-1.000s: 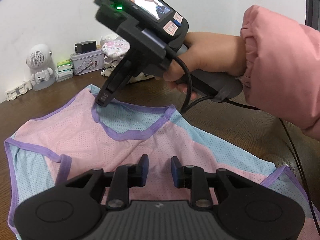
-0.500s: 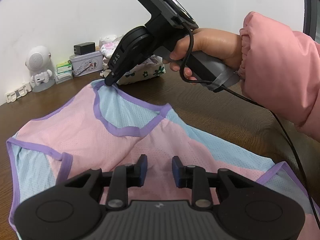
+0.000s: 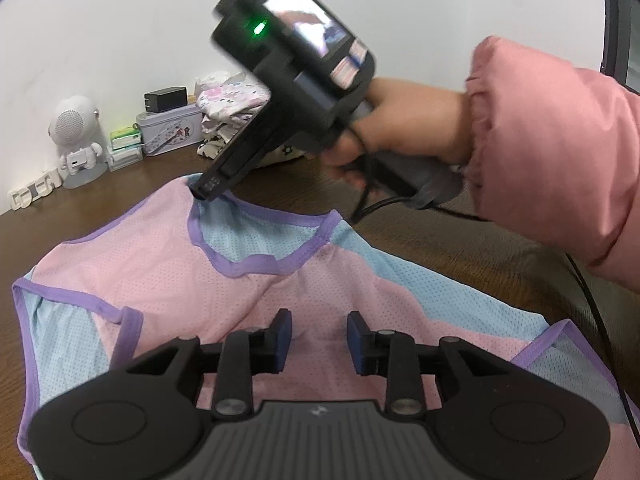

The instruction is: Fold clothes

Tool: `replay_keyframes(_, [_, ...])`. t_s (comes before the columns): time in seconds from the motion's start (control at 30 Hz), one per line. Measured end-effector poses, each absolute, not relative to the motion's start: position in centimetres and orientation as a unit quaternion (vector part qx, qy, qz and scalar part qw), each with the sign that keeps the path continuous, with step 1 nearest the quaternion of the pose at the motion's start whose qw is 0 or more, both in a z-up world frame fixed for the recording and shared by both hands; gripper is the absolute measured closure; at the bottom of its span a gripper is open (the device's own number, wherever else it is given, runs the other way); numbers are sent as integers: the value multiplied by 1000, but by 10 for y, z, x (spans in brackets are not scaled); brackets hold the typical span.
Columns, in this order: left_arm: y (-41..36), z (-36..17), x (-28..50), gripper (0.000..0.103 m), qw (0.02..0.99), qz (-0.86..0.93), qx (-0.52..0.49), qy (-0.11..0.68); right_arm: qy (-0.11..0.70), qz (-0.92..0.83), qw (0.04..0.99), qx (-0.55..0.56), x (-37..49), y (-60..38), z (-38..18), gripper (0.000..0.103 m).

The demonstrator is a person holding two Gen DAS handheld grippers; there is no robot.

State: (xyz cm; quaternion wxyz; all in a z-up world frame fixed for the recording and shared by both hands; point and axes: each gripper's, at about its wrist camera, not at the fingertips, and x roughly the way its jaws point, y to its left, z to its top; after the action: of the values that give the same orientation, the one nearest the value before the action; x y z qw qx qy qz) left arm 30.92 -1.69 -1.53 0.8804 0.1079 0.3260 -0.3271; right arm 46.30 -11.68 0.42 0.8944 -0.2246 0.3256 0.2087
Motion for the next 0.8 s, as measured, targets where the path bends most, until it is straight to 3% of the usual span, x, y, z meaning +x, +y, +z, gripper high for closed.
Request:
replay_keyframes(0.3, [-17,-16,306,69,879,-332,111,323,338,235,895,-171,481,-125,0,88])
replay_keyframes(0.43, [-17,-16,306,68,879,-332,111,323,371,243,885,-142,488,-125,4,99])
replay_keyframes(0.67, [-18,-16,308,68,879,-333,109,323,451,274,850,-13,499,-159,29,100])
replay_keyframes(0.8, [-18,-16,309,68,879,-332,110,323,458,255,851,-34,495,-172,33,99])
